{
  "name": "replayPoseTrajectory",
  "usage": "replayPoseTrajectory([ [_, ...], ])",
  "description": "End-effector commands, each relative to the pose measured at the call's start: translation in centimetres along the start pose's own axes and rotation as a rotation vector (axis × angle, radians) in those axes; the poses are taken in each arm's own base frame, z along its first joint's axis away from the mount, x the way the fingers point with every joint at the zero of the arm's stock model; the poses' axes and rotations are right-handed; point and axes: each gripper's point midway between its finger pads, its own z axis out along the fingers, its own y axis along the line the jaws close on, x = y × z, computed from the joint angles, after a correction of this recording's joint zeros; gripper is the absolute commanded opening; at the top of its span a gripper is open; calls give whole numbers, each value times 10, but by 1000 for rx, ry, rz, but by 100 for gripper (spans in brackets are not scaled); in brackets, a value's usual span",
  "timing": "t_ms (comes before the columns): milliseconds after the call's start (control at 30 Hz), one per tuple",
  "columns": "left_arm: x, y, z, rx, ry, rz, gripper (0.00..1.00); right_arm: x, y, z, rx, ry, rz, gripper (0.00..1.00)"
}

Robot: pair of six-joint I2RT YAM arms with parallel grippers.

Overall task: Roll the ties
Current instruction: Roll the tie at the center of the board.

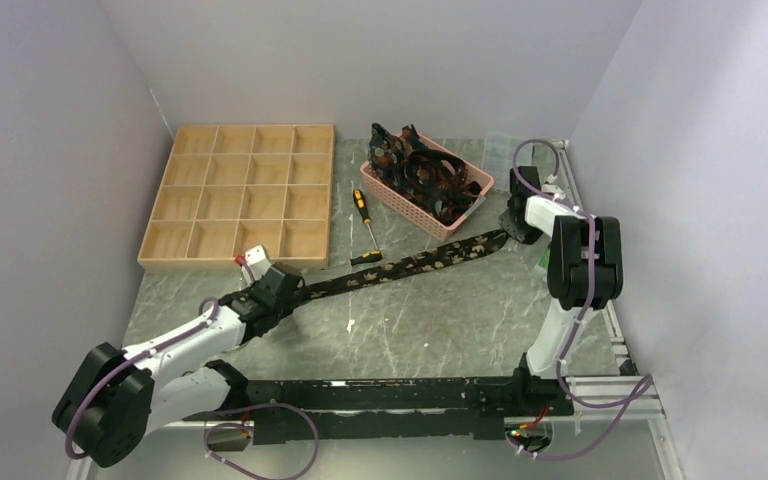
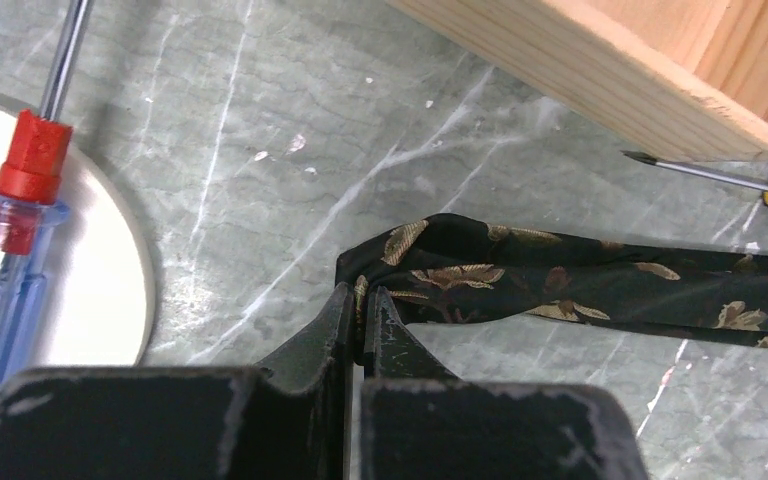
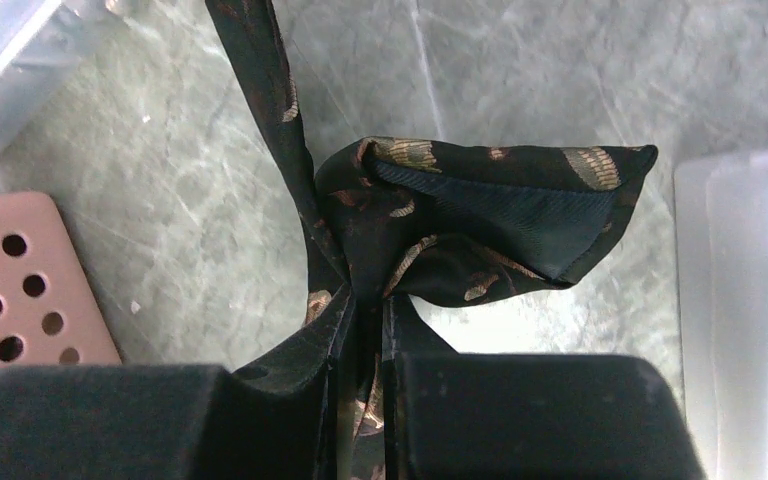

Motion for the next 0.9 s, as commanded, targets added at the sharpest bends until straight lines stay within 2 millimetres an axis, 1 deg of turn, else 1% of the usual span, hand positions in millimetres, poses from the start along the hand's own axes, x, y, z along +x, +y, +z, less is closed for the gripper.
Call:
replayPoseTrajectory([
  [0,-6,3,0,-36,-10,0,3,-8,-28,20,93,49,-61,8],
  [100,-3,0,-1,-30,9,1,3,-33,-25,16,113,-17,-132,8],
  [200,-2,0,-1,-33,21,4,3,-52,-31,18,177,-54,-211,9],
  [300,-1,0,-1,-37,26,12,3,-58,-42,25,199,-45,-239,13],
  [333,-1,-1,-1,-34,31,18,3,-58,-43,26,190,-39,-237,17],
  [400,2,-4,0,-28,48,27,3,-59,-39,24,161,-38,-222,29],
  [500,7,-10,1,-10,77,27,3,-61,-25,15,104,-48,-193,49],
  [567,9,-12,1,1,89,24,3,-61,-18,8,86,-60,-185,59],
  [667,9,-12,-1,3,96,21,12,-63,-11,-5,54,-75,-159,67],
  [767,6,-12,-7,13,90,23,29,-68,-6,-20,25,-99,-132,68],
  [867,0,-13,-16,37,80,25,40,-75,0,-38,-15,-123,-113,69],
])
